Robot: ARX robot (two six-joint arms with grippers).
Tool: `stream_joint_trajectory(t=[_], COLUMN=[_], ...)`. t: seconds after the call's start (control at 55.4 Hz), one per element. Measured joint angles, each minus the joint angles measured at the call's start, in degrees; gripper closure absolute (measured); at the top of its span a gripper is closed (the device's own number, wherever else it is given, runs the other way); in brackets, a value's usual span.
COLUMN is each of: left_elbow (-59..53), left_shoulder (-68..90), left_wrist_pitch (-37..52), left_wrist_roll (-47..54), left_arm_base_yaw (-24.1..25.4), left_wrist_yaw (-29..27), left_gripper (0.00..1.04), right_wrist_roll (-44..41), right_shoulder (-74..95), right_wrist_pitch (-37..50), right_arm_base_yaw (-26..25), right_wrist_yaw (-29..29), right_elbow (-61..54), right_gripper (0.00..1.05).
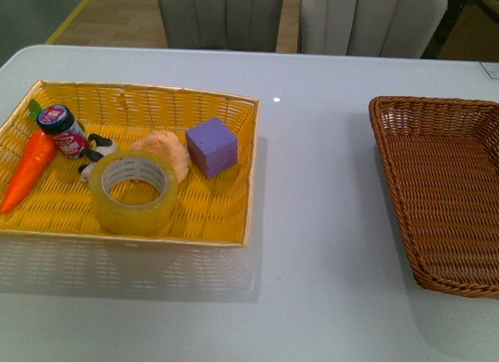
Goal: Move tape to another basket
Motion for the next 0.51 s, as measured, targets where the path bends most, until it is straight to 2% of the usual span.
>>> stream_joint_trajectory(t=[0.506], left_elbow=[0.0], left_shoulder=[0.0], left_wrist_pitch=[0.0], left_wrist_roll=[0.0], left_arm_base_yaw=[0.0], left_wrist_yaw=[0.0], left_gripper=[0.09], right_wrist_roll=[0.0], right_shoulder=[0.0], right_wrist_pitch=[0.0], right_arm_base_yaw=[0.0], right_wrist_yaw=[0.0], right_elbow=[0.0], right_gripper=[0.09])
